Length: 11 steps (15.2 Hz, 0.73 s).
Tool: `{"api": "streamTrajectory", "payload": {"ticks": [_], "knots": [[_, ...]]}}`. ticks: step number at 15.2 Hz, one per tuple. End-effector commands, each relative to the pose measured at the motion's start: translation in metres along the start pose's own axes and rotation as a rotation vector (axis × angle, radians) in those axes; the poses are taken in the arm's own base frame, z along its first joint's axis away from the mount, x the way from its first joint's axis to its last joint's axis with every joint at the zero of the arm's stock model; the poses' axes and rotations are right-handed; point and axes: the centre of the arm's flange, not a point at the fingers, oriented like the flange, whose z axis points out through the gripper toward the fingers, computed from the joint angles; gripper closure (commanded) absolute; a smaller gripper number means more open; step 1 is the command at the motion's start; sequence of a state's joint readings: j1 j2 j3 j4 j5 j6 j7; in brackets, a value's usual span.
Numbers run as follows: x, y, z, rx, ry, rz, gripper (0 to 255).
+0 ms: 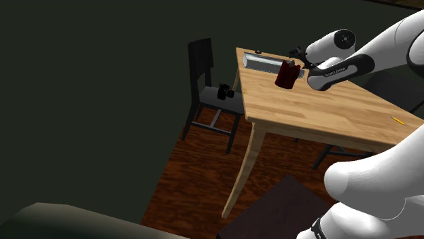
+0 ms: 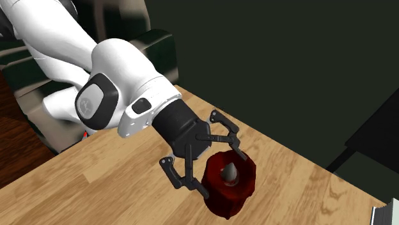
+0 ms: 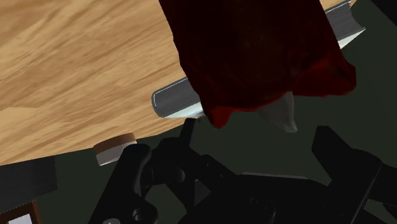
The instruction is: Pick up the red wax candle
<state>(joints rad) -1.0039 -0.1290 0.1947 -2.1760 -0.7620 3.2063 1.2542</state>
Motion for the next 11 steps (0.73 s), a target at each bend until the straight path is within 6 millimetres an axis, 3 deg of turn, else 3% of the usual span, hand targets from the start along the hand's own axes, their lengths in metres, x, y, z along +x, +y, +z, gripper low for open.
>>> {"api": "streamTrajectory", "payload": {"ticks": [1, 2, 3, 11], "knots": [[-0.0079, 0.0041, 0.0039, 0.001, -0.001, 0.001, 0], [-0.0079, 0.0041, 0.0039, 0.001, -0.001, 0.001, 0], [-0.0087, 0.0048, 0.0045, 0.001, -0.002, 0.001, 255], [-0.008, 0.0039, 0.0054, 0.001, -0.001, 0.001, 255]]}}
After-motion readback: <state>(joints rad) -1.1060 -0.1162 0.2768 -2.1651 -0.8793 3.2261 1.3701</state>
